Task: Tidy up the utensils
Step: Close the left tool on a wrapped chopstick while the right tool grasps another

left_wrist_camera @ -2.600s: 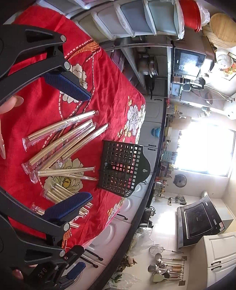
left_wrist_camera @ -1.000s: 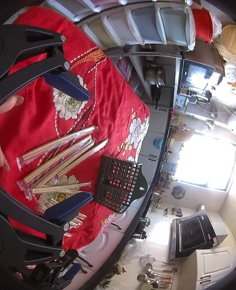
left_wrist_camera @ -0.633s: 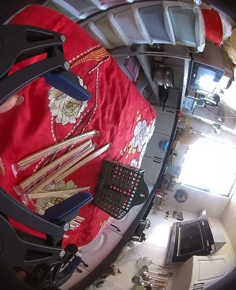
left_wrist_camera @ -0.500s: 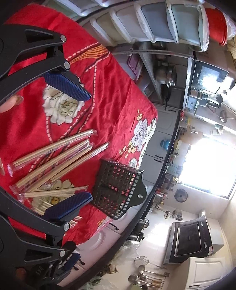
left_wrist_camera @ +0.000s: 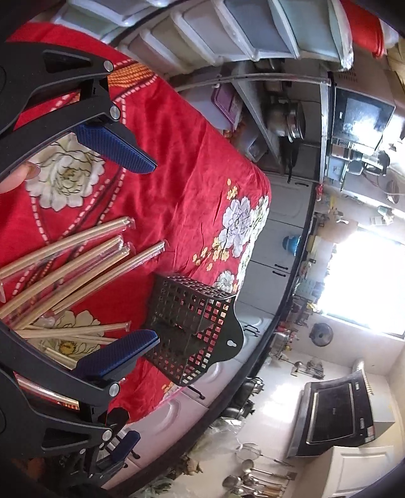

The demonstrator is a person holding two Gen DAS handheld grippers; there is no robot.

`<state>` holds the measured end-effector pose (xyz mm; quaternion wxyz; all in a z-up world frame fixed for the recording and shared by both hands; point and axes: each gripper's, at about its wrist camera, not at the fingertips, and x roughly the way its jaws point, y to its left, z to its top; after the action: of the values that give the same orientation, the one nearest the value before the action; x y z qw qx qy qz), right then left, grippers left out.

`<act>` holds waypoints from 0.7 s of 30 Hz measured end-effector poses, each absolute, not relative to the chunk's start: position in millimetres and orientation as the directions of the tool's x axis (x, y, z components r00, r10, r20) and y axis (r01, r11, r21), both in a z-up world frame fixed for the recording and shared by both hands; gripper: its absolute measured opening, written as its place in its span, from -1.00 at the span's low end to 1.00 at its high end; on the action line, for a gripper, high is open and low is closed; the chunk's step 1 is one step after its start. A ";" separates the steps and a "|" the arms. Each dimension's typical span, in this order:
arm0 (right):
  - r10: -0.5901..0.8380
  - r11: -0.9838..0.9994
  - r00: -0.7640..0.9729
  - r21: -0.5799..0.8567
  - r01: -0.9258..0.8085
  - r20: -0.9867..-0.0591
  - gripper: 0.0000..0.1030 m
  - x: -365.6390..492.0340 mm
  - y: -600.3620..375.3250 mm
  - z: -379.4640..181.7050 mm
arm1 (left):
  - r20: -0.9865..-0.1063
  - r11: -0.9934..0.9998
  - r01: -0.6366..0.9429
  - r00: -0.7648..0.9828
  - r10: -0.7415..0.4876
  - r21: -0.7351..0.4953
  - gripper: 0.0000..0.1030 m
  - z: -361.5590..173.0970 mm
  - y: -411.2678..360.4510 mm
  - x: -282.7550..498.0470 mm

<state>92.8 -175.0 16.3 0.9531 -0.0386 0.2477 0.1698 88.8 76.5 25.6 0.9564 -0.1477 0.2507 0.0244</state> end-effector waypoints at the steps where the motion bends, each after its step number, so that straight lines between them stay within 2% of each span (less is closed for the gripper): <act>1: 0.300 0.941 0.818 0.011 -0.338 -0.490 0.88 96.1 -173.9 16.0 | -0.497 0.957 -0.122 0.868 -0.025 -0.263 0.80 25.8 76.1 94.3; 9: 0.267 0.953 0.776 0.039 -0.299 -0.571 0.88 132.2 -175.1 6.7 | -0.587 0.965 -0.104 0.807 -0.061 -0.242 0.80 19.5 73.5 136.6; 14: 0.264 0.952 0.733 0.048 -0.302 -0.627 0.85 149.9 -169.8 -3.7 | -0.635 0.964 -0.054 0.762 -0.129 -0.261 0.80 8.4 76.6 161.3; 18: 0.271 0.949 0.675 0.073 -0.306 -0.686 0.44 164.5 -166.5 -17.1 | -0.653 0.948 -0.019 0.729 -0.204 -0.318 0.80 -0.2 80.4 177.2; 21: 0.286 0.946 0.621 0.112 -0.304 -0.729 0.26 175.7 -165.3 -28.2 | -0.686 0.945 -0.025 0.695 -0.217 -0.325 0.73 -9.0 84.6 189.5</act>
<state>175.7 -165.3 -28.2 0.9003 -0.0111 0.4031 0.1640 189.5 84.6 -9.0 0.9071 -0.1568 0.3871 -0.0529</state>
